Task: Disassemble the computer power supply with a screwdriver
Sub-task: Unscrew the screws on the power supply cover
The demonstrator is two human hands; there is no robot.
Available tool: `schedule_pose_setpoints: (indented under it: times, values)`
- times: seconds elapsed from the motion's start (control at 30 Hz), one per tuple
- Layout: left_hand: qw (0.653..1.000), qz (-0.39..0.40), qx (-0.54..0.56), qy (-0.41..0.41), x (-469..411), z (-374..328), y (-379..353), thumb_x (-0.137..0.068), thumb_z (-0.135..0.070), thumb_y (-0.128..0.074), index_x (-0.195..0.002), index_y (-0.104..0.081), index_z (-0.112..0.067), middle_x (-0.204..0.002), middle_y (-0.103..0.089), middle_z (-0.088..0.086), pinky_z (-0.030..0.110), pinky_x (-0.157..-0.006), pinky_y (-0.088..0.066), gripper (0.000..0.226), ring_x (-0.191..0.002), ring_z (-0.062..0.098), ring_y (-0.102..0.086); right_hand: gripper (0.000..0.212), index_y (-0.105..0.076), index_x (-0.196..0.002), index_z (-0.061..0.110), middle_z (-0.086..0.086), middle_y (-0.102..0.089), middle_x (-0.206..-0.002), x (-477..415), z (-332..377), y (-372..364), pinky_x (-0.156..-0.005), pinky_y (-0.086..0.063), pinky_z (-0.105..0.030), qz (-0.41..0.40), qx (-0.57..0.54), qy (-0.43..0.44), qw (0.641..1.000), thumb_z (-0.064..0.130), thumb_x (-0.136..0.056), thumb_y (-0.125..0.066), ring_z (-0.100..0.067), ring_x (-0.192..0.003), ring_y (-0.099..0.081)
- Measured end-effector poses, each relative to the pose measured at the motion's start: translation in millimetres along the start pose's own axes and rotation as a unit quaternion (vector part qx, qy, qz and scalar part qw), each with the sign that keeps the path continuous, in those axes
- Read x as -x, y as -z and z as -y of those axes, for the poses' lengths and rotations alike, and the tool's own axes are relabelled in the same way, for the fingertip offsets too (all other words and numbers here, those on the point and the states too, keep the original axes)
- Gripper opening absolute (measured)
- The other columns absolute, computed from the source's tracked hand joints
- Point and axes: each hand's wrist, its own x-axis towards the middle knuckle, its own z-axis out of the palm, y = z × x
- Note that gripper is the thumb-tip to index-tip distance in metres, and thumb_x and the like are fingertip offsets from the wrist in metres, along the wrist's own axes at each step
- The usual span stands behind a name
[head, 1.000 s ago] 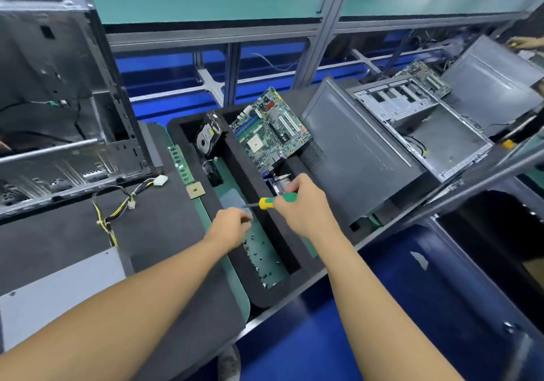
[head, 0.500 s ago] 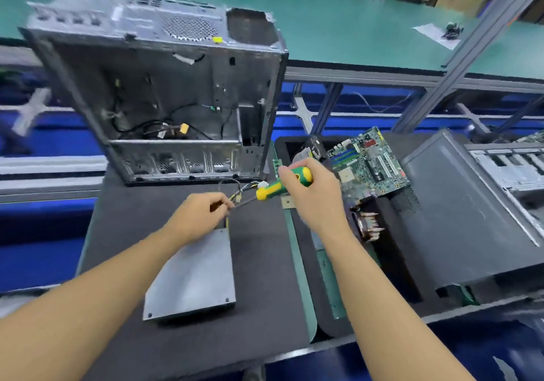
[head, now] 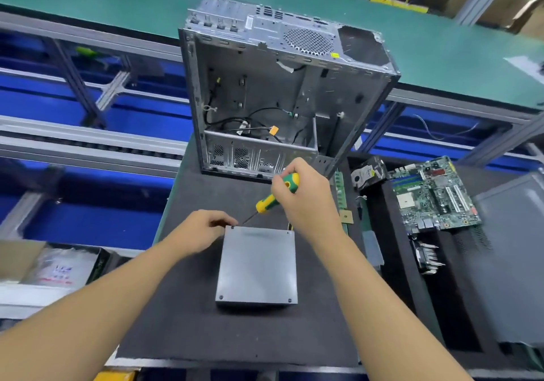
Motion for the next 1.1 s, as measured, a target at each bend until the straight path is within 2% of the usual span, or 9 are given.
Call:
schedule_pose_setpoints:
  times: [0.1,0.2,0.27,0.53,0.7,0.8,0.93,1.0,1.1]
  values:
    - [0.999,-0.023,0.033,-0.014,6.8,9.9,-6.4,-0.090,-0.019,-0.071,-0.093,-0.073,-0.042,-0.094,-0.074,-0.022,0.008,-0.080,-0.046,0.023,-0.090,-0.004,-0.068,0.019,-0.048,-0.079,0.022,0.009,-0.048,-0.063,-4.0,3.8,-13.3,-0.043,-0.033,-0.016,0.009,0.013,0.009,1.000,0.030,-0.092,-0.060,-0.006,-0.051,-0.044]
    - [0.995,-0.057,0.088,-0.006,6.6,18.3,-14.4,-0.087,-0.022,-0.075,-0.096,-0.076,-0.032,-0.094,-0.076,-0.011,0.022,-0.087,-0.054,0.013,-0.091,0.004,-0.071,0.018,-0.048,-0.080,0.020,0.009,-0.048,-0.065,-7.4,4.9,-22.3,-0.045,-0.034,-0.015,0.021,0.026,0.010,0.999,0.029,-0.092,-0.060,-0.004,-0.054,-0.045]
    - [0.992,-0.070,0.107,0.001,6.5,20.7,-16.4,-0.086,-0.023,-0.076,-0.095,-0.078,-0.030,-0.093,-0.077,-0.011,0.026,-0.089,-0.054,0.011,-0.092,0.005,-0.071,0.019,-0.048,-0.080,0.023,0.008,-0.050,-0.067,-8.7,4.3,-26.3,-0.045,-0.033,-0.016,0.032,0.035,0.004,0.999,0.030,-0.092,-0.059,-0.005,-0.053,-0.045]
    - [0.993,-0.079,0.085,-0.007,5.1,16.0,-13.6,-0.086,-0.024,-0.075,-0.086,-0.077,-0.041,-0.087,-0.075,-0.018,0.005,-0.070,-0.045,0.017,-0.086,-0.003,-0.069,0.019,-0.046,-0.081,0.022,0.005,-0.052,-0.070,-11.4,4.5,-30.4,-0.048,-0.033,-0.022,0.063,0.051,-0.018,0.997,0.029,-0.094,-0.059,-0.009,-0.052,-0.042]
    - [0.992,-0.072,0.105,0.002,5.6,17.5,-14.5,-0.089,-0.020,-0.072,-0.095,-0.078,-0.031,-0.091,-0.076,-0.015,0.018,-0.083,-0.051,0.013,-0.091,0.000,-0.069,0.025,-0.046,-0.086,0.016,0.000,-0.052,-0.074,-12.8,18.6,-33.9,-0.051,-0.034,-0.029,0.103,0.118,0.012,0.988,0.036,-0.095,-0.058,-0.015,-0.060,-0.044]
    - [0.989,-0.055,0.138,0.009,6.3,17.0,-13.6,-0.090,-0.015,-0.072,-0.098,-0.077,-0.026,-0.094,-0.077,-0.013,0.014,-0.083,-0.049,0.015,-0.092,0.003,-0.070,0.031,-0.046,-0.091,0.011,-0.002,-0.049,-0.083,-16.9,36.2,-40.0,-0.059,-0.036,-0.035,0.162,0.172,0.071,0.969,0.038,-0.095,-0.060,-0.022,-0.073,-0.046]
    - [0.986,-0.031,0.163,0.020,8.8,16.7,-14.2,-0.089,-0.013,-0.072,-0.102,-0.074,-0.027,-0.095,-0.076,-0.014,0.009,-0.078,-0.047,0.019,-0.092,0.001,-0.070,0.022,-0.050,-0.109,0.018,0.001,-0.046,-0.104,-27.2,49.0,-34.4,-0.073,-0.033,-0.031,0.255,0.186,0.107,0.943,0.032,-0.096,-0.062,-0.018,-0.088,-0.045]
    - [0.987,-0.026,0.160,0.024,8.8,16.6,-13.9,-0.090,-0.015,-0.071,-0.105,-0.073,-0.027,-0.097,-0.076,-0.013,0.014,-0.084,-0.049,0.019,-0.095,0.003,-0.070,0.023,-0.051,-0.115,0.019,0.002,-0.046,-0.107,-31.3,49.9,-28.3,-0.077,-0.037,-0.032,0.268,0.205,0.100,0.936,0.028,-0.096,-0.061,-0.019,-0.092,-0.045]
    - [0.989,-0.022,0.147,0.023,7.7,16.9,-12.8,-0.090,-0.016,-0.070,-0.105,-0.073,-0.028,-0.098,-0.076,-0.011,0.022,-0.089,-0.051,0.020,-0.095,0.005,-0.070,0.019,-0.051,-0.110,0.019,0.004,-0.048,-0.102,-33.2,49.1,-22.2,-0.073,-0.033,-0.031,0.283,0.223,0.085,0.929,0.028,-0.096,-0.061,-0.019,-0.090,-0.046]
